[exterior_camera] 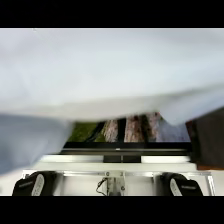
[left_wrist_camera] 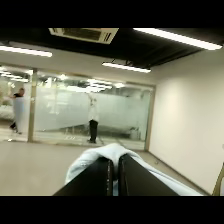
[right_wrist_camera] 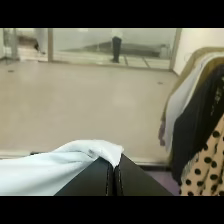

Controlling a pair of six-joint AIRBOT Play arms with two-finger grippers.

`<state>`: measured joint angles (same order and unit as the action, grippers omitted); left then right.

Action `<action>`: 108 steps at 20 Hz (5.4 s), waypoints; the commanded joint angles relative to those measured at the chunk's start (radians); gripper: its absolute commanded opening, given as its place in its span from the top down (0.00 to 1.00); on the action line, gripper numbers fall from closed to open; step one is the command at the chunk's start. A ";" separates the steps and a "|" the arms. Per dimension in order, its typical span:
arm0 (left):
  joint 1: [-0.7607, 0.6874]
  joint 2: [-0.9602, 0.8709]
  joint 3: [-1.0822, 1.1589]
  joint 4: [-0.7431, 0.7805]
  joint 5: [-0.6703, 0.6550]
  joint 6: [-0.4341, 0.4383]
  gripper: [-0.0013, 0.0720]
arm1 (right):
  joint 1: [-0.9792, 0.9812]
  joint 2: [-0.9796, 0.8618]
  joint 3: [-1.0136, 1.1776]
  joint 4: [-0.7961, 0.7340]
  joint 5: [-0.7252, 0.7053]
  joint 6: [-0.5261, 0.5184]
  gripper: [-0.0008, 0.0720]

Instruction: Fold the shirts.

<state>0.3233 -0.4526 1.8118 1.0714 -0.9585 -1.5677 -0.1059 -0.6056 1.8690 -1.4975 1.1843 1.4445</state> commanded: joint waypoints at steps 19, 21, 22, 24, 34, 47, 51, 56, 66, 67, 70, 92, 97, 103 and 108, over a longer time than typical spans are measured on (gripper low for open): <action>-0.193 -0.731 -0.800 -0.156 0.280 0.282 0.93 | 0.003 -0.631 -0.795 0.000 -0.556 0.124 0.91; -0.237 -0.917 -0.636 -0.156 0.328 0.281 0.93 | 0.001 -0.718 -0.744 -0.005 -0.675 0.177 0.91; -0.249 -0.994 -0.555 -0.157 0.343 0.281 0.93 | -0.005 -0.755 -0.721 -0.005 -0.707 0.193 0.91; -0.262 -1.127 -0.391 -0.157 0.348 0.278 0.93 | -0.021 -0.816 -0.686 -0.004 -0.755 0.206 0.91; -0.276 -1.361 -0.203 -0.179 0.311 0.273 0.93 | 0.025 -0.952 -0.678 0.011 -0.800 0.297 0.91; -0.195 -1.433 -0.206 -0.077 -0.184 0.209 0.93 | 0.033 -0.975 -0.678 -0.029 -0.406 0.298 0.91; -0.213 -1.455 -0.209 -0.077 -0.181 0.201 0.93 | 0.033 -1.007 -0.678 0.042 -0.394 0.298 0.91; -0.199 -1.455 -0.209 -0.078 -0.179 0.200 0.93 | 0.033 -1.012 -0.678 0.035 -0.370 0.298 0.91; -0.167 -1.455 -0.203 -0.085 -0.167 0.179 0.93 | 0.032 -1.013 -0.678 -0.024 -0.358 0.298 0.91; -0.159 -1.455 -0.199 -0.084 -0.160 0.179 0.93 | 0.032 -1.013 -0.678 -0.030 -0.360 0.298 0.91; -0.154 -1.457 -0.197 -0.085 -0.154 0.179 0.93 | 0.032 -1.013 -0.678 -0.030 -0.389 0.299 0.91; 0.184 -0.815 -1.304 -0.328 -0.232 0.540 0.37 | -0.178 -0.620 -0.698 0.023 0.256 0.081 0.34; 0.114 -0.819 -1.356 -0.419 -0.157 0.587 0.37 | -0.178 -0.620 -0.698 0.109 0.263 0.085 0.34; 0.052 -0.844 -1.358 -0.444 -0.126 0.576 0.38 | -0.178 -0.620 -0.698 0.096 0.271 0.084 0.34; -0.010 -0.852 -1.376 -0.443 -0.122 0.568 0.48 | -0.178 -0.620 -0.698 0.076 0.274 0.084 0.34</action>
<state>0.3489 -1.2995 0.4473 0.6167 -1.0985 -0.9955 -0.2832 -1.2263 1.1709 -1.4139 1.4567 1.5288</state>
